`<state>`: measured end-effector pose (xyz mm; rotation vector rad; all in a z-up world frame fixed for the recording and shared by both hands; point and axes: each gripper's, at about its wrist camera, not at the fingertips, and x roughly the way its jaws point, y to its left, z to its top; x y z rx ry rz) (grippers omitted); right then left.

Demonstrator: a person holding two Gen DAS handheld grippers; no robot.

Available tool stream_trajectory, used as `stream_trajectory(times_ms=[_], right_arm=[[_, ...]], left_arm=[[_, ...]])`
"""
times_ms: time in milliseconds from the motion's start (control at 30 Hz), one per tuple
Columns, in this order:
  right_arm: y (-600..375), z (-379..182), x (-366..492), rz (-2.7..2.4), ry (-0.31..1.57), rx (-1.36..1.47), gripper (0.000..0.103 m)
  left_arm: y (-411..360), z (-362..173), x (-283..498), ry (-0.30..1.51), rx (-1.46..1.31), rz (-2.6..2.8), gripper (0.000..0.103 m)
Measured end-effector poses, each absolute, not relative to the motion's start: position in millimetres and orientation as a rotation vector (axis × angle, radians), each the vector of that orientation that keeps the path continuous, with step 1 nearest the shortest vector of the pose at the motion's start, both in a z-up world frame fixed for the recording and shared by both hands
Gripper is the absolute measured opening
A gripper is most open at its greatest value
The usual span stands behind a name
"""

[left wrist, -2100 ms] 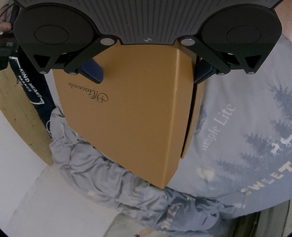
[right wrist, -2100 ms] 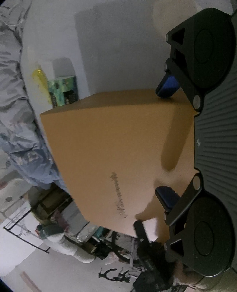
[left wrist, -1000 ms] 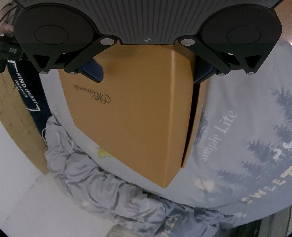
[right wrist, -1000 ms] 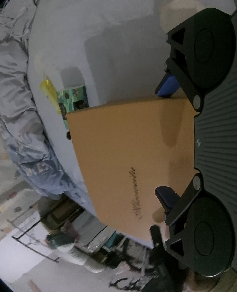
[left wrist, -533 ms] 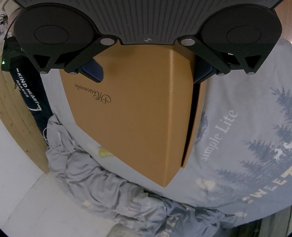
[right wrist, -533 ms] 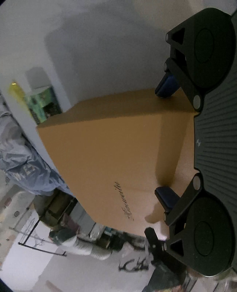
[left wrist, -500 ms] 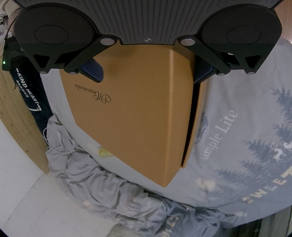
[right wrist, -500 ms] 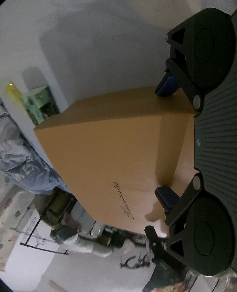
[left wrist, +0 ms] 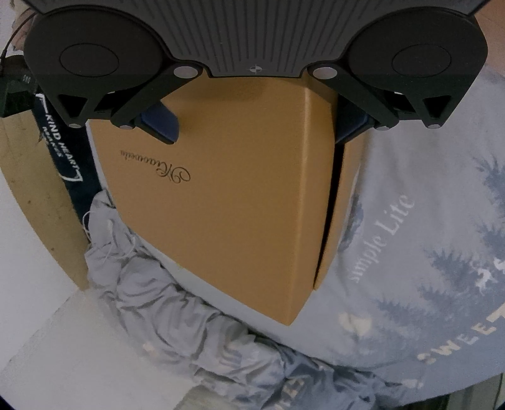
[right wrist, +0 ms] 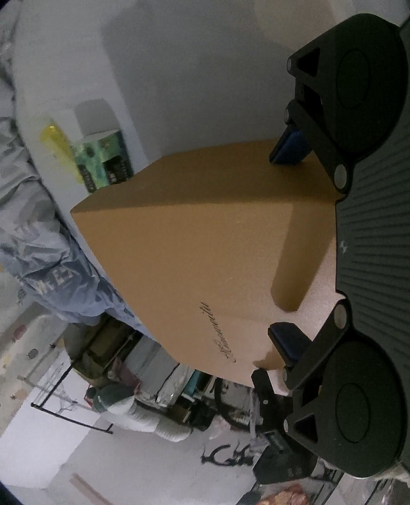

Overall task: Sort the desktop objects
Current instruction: 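Lower the orange lid onto the box rim with both tools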

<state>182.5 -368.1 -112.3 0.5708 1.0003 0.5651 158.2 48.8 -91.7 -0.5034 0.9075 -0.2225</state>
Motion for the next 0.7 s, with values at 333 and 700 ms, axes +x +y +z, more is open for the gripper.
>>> stream_trajectory(times_ms=[333,700], right_arm=[[-357.7,-108.5,193.9,0.521,1.012,0.526,0.103],[-356.5,-100.0,183.6,0.486,1.02,0.418,0.103]], left_arm=[[55.0,-91.6,169.7,0.916,-0.509,-0.23,0.103],[53.8,-96.9,164.3,0.931,-0.494,-0.256,0.103]])
